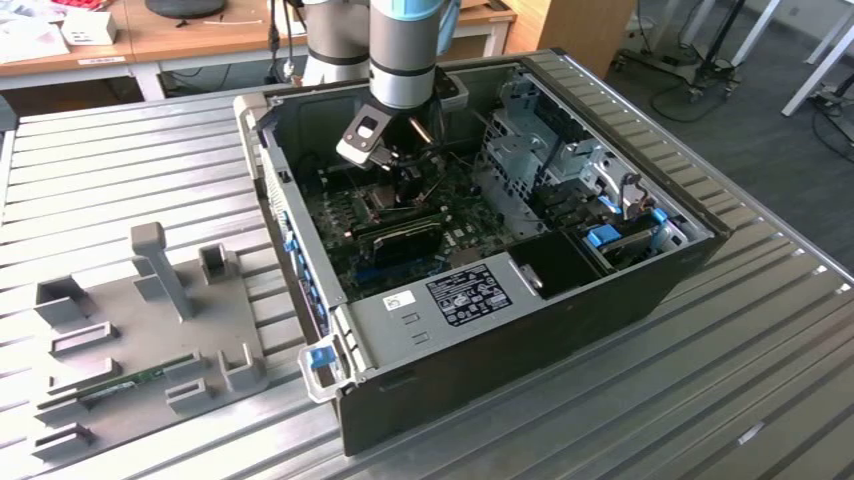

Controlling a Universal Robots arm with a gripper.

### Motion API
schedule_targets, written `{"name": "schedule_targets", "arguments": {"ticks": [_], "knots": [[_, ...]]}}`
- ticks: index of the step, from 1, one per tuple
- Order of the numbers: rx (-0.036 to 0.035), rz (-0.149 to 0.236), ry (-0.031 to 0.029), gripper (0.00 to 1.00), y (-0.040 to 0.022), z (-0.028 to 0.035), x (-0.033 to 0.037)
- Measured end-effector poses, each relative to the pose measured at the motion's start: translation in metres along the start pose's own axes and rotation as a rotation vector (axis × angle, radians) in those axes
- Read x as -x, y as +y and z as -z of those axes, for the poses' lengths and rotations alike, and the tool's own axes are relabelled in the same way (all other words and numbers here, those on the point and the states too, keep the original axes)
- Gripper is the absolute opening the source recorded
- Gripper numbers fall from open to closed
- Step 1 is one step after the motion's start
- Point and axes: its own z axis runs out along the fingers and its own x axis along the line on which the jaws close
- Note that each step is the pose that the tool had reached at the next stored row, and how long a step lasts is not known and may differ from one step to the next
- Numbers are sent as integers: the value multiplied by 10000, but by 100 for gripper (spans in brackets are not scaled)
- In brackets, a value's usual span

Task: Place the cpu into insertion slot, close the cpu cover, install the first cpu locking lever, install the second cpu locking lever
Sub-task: 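Place the cpu into insertion slot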

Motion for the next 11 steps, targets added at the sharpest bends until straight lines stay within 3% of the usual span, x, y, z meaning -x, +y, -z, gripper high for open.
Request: {"name": "schedule_targets", "arguments": {"ticks": [2, 5, 11], "knots": [[0, -1, 1, 54, 0, 0, 0], [-14, -4, 88, 54, 0, 0, 3], [-15, -4, 127, 54, 0, 0, 3]]}}
